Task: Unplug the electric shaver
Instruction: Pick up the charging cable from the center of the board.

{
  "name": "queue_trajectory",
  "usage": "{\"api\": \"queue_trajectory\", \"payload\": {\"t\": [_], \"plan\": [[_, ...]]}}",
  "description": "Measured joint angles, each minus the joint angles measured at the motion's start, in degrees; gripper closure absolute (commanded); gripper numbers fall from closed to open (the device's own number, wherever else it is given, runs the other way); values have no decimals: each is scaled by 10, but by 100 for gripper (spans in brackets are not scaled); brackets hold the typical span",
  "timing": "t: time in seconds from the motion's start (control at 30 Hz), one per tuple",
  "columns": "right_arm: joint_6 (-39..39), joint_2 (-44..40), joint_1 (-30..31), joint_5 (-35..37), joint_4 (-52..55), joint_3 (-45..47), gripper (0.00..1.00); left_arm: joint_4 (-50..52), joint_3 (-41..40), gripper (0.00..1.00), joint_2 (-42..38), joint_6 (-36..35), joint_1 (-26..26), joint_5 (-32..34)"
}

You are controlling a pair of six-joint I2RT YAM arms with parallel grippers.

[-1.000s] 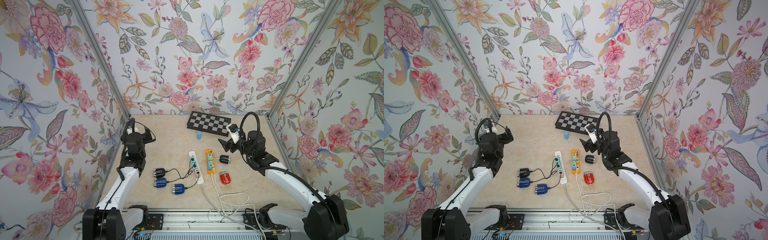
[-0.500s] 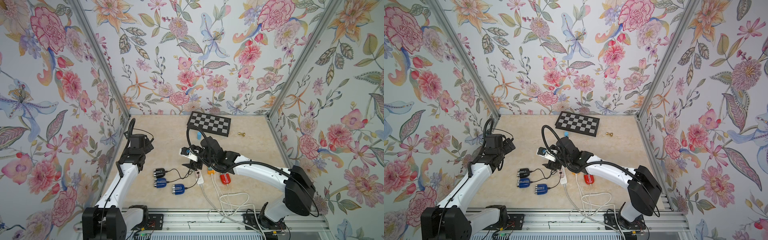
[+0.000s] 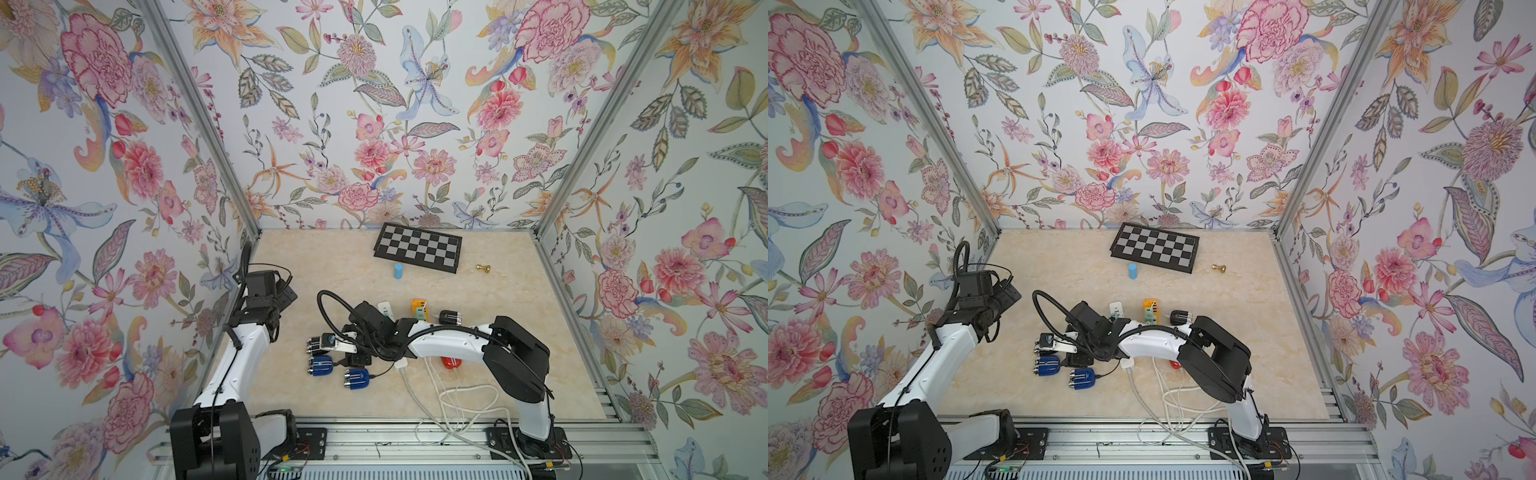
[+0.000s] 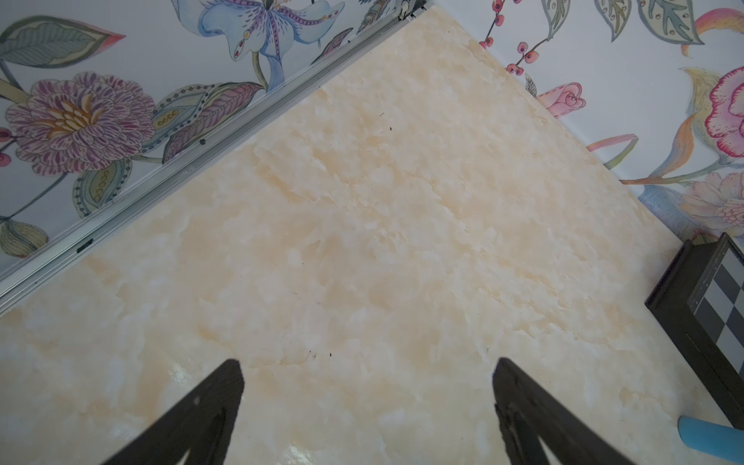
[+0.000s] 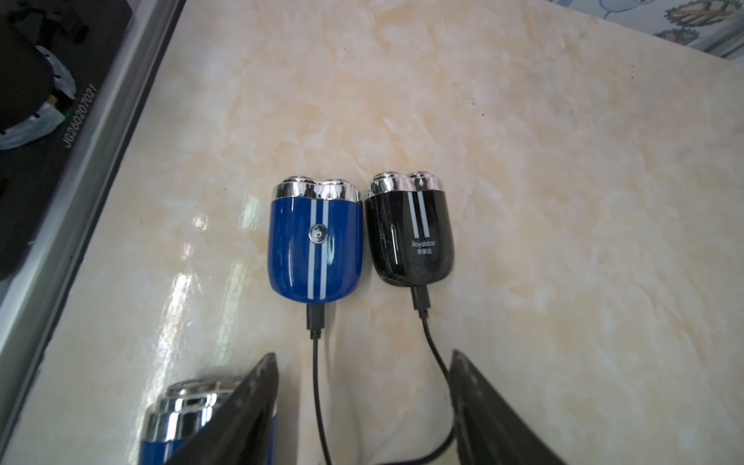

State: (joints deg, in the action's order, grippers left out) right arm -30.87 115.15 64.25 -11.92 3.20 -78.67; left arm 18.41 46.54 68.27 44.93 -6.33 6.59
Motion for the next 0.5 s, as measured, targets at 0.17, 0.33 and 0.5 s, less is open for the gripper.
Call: {"api": "queue_trajectory", "payload": {"t": [0.17, 0.33, 0.5], "plan": [[-5, 24, -3, 40, 1, -19, 38, 0, 0, 0, 0, -4, -2, -4], [-20, 46, -7, 75, 1, -28, 40, -1, 0, 0, 5, -10, -2, -5], [-27, 51, -20, 83, 4, -28, 41, -2, 0, 1, 9, -10, -2, -4]]}}
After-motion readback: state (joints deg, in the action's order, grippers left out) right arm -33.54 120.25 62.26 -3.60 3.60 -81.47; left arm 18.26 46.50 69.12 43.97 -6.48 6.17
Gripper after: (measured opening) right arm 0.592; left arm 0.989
